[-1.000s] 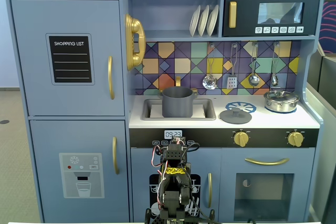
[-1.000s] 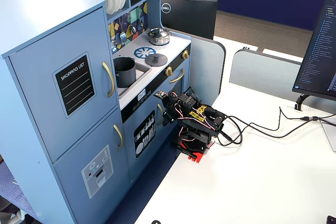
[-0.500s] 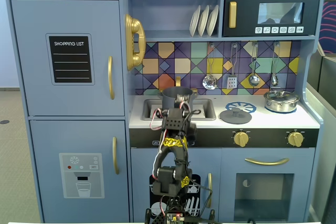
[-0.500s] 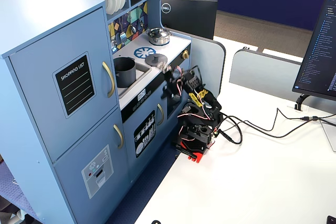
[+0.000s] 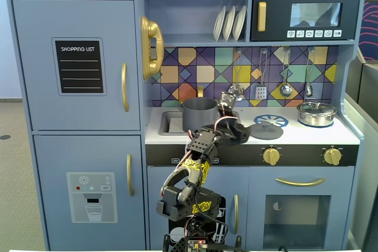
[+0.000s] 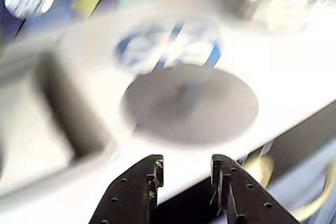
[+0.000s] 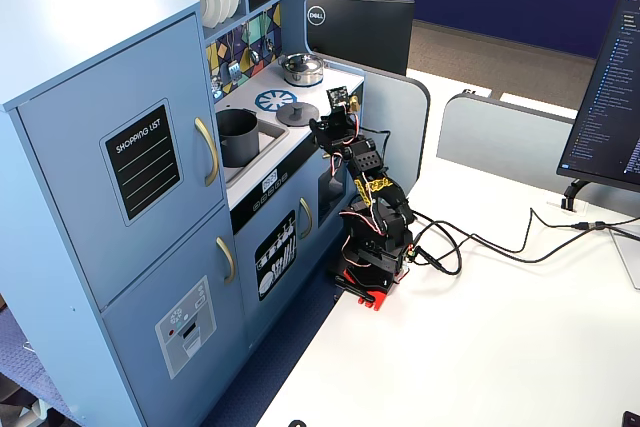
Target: Pick up the lid from the counter and put it on the gray recipient
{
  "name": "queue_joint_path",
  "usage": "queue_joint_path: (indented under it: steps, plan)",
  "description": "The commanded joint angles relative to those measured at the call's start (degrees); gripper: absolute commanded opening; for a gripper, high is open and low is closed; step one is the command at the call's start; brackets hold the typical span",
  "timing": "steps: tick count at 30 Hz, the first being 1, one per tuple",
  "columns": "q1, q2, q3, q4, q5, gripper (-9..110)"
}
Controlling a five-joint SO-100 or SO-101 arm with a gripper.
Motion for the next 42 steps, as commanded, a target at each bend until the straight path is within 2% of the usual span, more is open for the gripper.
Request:
queue_joint_path:
  steps: [1,8,15,29,42]
  plan:
    - [4.13,-2.81,1.05,-10.02,2.64,17]
    - [4.75,-12.66,1.85,-21.45,1.23,28]
    - [4.04,-23.12,-1.67,-30.59,-0.79,32]
    - [3.34,-40.69,-13.89,-37.00,-0.09,29]
    - [1.49,-49.92,-19.34,-40.34,0.18,27]
